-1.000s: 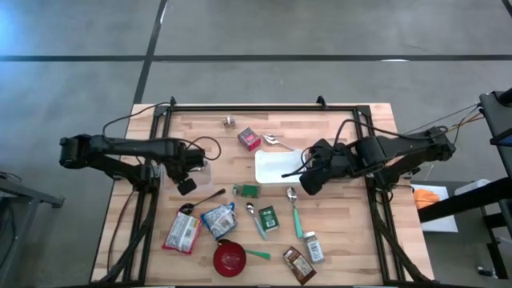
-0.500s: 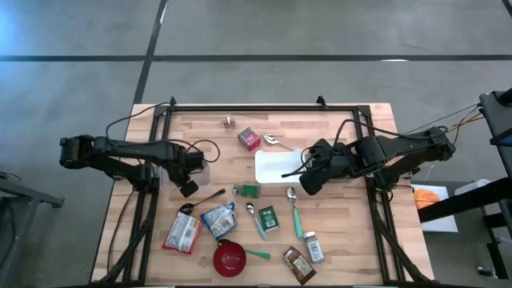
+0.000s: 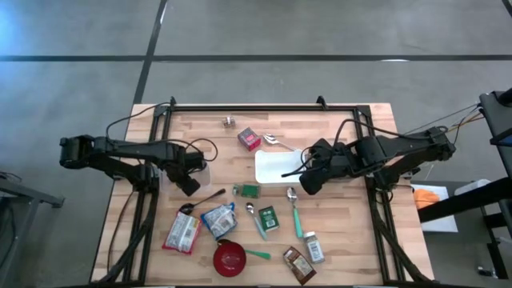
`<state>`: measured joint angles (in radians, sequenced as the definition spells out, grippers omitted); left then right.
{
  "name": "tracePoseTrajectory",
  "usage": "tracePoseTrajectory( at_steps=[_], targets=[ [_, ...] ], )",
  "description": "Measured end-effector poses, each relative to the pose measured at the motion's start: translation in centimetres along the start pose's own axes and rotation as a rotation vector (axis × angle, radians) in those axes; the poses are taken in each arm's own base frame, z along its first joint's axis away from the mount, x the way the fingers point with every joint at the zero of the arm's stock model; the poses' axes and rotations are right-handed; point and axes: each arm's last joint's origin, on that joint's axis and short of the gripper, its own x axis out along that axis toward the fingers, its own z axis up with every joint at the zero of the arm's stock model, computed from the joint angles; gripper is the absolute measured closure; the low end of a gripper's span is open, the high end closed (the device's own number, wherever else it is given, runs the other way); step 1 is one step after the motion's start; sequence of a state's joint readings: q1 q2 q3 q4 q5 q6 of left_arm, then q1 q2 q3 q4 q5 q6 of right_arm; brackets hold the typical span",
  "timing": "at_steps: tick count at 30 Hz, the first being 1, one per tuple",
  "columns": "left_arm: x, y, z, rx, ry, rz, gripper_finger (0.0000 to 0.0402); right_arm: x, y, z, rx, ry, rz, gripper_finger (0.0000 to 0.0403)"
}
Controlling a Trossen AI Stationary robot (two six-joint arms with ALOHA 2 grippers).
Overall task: Pick & Place Food Item
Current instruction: Put the yellow spoon into the transparent bin, then put the white seasoning bottle into the white bin
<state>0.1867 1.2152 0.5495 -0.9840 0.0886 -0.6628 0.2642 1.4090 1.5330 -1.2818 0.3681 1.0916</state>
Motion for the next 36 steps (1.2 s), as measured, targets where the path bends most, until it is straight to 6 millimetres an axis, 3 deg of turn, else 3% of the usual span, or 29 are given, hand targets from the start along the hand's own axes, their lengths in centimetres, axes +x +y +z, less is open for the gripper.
tracePoseTrajectory(
  at_steps=[8, 17, 21, 36],
  targets=[
    [0.0, -0.2, -0.1, -0.025, 0.036, -0.047, 0.0268, 0.0, 0.0, 0.0, -0.006, 0.0, 0.0, 0.0135],
    [-0.1, -0.4, -0.3, -0.068, 0.1, -0.116, 0.0131, 0.0, 0.5, 0.4, -0.077, -0.03, 0.052, 0.0135],
    [-0.9, -0.8, 0.1, -0.066, 0.087, -0.146, 0.0092, 0.2, 1.1, 0.8, -0.149, -0.063, 0.091, 0.0135],
    [-6.5, -2.8, 2.1, -0.038, -0.102, -0.208, 0.0082, 1.1, 0.8, 1.3, -0.04, 0.019, 0.087, 0.0135]
  ],
)
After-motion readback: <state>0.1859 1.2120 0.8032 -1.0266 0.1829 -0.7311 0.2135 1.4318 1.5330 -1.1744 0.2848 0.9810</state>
